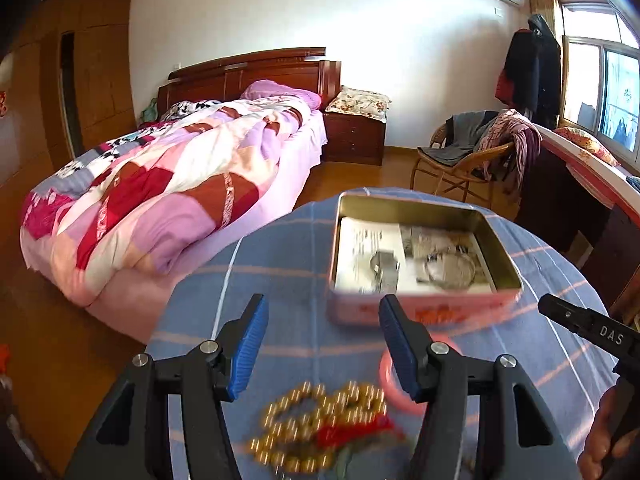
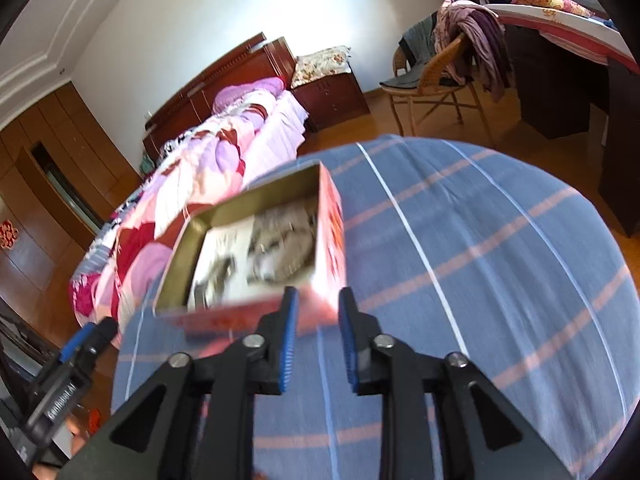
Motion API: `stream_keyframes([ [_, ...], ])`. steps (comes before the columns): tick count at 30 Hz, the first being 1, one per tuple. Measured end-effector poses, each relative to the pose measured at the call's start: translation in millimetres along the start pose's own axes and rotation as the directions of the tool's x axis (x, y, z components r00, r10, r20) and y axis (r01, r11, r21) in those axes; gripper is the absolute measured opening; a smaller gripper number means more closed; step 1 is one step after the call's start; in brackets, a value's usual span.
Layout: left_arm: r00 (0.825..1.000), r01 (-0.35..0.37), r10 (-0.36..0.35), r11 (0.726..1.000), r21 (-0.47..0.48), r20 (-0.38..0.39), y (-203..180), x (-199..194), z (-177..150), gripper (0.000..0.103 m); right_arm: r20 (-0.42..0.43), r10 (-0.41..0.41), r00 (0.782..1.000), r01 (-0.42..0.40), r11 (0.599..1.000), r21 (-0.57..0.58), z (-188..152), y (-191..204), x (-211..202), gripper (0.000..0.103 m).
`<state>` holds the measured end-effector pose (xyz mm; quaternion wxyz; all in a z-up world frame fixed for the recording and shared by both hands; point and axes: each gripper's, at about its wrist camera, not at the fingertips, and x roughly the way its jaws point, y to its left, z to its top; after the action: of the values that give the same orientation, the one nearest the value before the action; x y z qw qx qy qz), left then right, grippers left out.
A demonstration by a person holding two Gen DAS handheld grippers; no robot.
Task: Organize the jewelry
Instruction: 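Open both grippers inside the tin and lift them away, then grasp the brown wooden bead bracelet with the right gripper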
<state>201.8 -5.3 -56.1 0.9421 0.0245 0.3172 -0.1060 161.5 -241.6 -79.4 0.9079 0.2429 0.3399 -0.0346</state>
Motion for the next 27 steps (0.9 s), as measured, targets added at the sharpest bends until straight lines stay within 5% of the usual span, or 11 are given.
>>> stream_keyframes([
  [8, 0.998, -0.019, 0.015, 0.997, -0.07, -0.062, 14, -24, -46, 0.059, -0.066, -0.014, 0.998, 0.013, 1.0, -0.017, -30, -6, -19, 0.042],
  [24, 0.998, -0.05, 0.049, 0.999, -0.015, -0.045, 23, -66, -93, 0.071, -0.137, 0.031, 0.99, -0.043, 0.996, -0.083, -82, 17, -39, 0.043],
  [27, 0.997, -0.04, 0.04, 0.999, 0.002, -0.063, 22, -67, -100, 0.072, -0.15, 0.054, 0.987, -0.066, 0.995, -0.072, -87, 21, -39, 0.06],
])
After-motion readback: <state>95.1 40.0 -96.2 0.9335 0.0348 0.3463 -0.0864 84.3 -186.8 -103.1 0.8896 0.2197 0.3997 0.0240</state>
